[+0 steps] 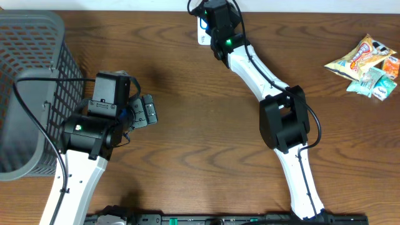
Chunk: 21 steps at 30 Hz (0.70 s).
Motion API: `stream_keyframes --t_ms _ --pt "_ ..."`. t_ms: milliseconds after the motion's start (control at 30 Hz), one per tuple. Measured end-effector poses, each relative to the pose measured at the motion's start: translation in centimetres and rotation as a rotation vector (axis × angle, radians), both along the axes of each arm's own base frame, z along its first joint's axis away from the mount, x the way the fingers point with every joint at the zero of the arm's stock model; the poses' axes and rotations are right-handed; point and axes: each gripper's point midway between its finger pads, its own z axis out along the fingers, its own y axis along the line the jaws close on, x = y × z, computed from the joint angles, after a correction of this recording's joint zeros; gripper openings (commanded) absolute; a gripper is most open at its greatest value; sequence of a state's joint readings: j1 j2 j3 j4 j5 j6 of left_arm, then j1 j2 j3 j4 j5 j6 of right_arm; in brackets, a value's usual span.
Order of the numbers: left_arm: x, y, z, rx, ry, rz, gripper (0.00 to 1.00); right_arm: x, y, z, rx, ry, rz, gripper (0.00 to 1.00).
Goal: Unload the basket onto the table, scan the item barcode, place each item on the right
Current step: 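Move the tin to the top-right pile and release it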
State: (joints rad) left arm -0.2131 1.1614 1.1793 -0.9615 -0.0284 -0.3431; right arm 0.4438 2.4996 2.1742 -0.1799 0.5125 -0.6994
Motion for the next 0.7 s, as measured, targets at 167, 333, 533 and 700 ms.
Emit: stream_keyframes --t_ms 167,333,533,700 --pt "0.0 0.0 0.0 0.000 0.000 0.000 0.98 0.4 -0.1 1.2 -0.002 -0.042 -0.009 0.27" --pt "0.0 0.0 0.0 0.000 0.000 0.000 0.98 0.5 0.0 1.2 -0.022 -0.042 0.003 0.27" --pt "0.0 0.0 0.0 0.000 0.000 0.000 0.98 0.2 0.7 1.3 -0.028 -0.044 0.017 0.26" --pt "0.0 0.0 0.0 0.000 0.000 0.000 0.98 -0.7 2.5 0.8 -0.041 -0.022 0.047 0.27"
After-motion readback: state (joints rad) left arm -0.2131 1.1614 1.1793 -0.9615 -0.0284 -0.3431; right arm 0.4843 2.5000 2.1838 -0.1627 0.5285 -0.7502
